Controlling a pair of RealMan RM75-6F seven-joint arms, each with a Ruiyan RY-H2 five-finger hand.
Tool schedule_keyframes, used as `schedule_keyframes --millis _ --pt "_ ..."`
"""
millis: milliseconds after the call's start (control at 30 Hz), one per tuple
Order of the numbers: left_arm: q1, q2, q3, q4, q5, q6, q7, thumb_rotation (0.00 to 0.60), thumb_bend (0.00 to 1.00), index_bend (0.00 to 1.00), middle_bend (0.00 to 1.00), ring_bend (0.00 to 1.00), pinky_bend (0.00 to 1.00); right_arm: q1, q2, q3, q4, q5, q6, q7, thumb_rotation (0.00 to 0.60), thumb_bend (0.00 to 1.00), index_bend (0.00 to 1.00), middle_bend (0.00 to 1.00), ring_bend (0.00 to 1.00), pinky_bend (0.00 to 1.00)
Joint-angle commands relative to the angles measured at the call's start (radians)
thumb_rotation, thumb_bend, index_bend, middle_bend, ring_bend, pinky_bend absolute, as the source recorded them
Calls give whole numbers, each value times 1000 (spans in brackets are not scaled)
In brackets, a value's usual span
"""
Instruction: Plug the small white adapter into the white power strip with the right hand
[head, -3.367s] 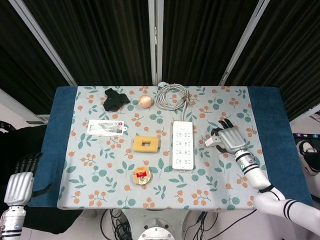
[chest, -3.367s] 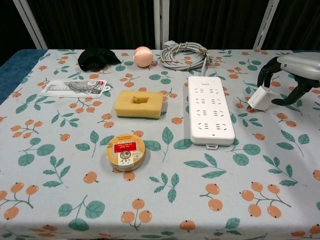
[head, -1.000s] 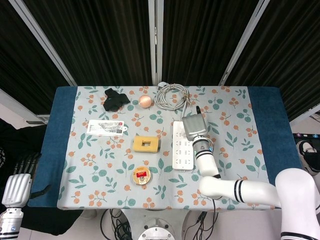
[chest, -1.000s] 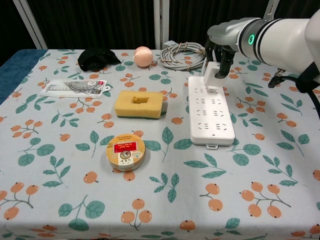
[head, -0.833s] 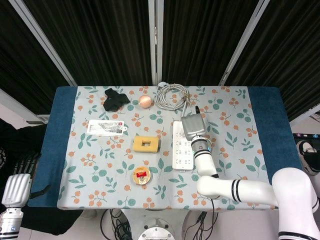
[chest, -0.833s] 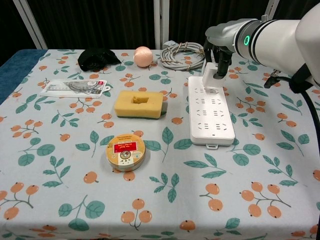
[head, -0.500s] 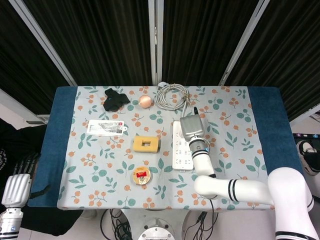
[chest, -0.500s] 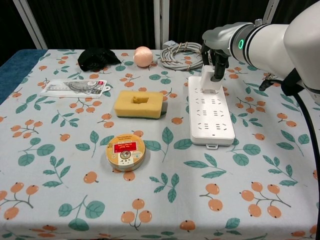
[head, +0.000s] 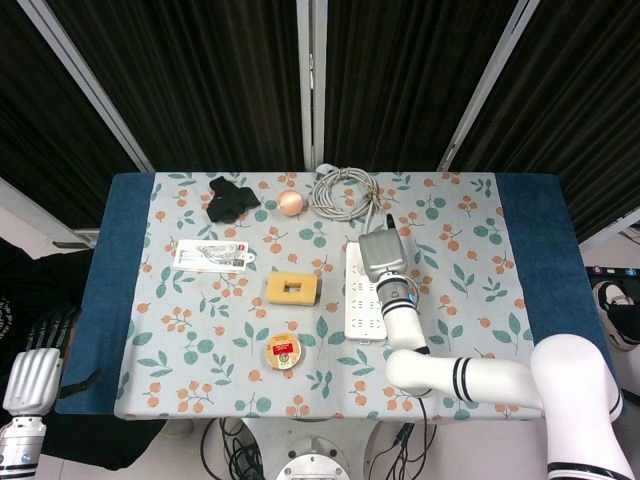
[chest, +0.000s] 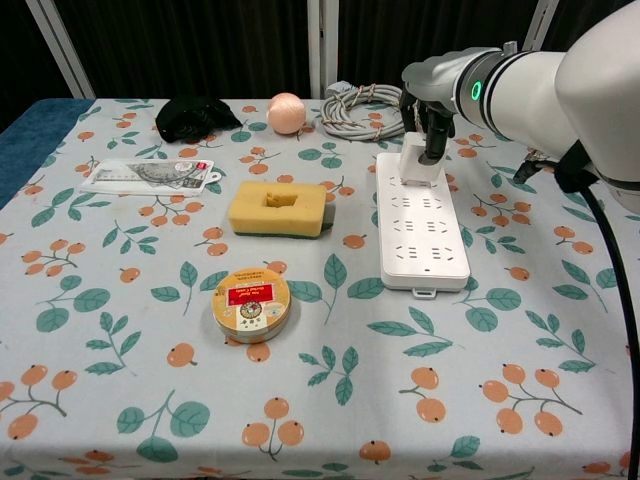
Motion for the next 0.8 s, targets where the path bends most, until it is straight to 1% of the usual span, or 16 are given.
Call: schedule_keyframes --millis 33,800 --pt "0 0 0 1 -1 0 -1 600 137 61 24 0 0 3 -4 0 4 2 -2 0 600 637 815 707 491 0" --pt "7 -7 1 18 -7 -3 -20 600 137 61 24 0 0 46 -56 10 72 31 -5 -48 600 637 815 707 492 0"
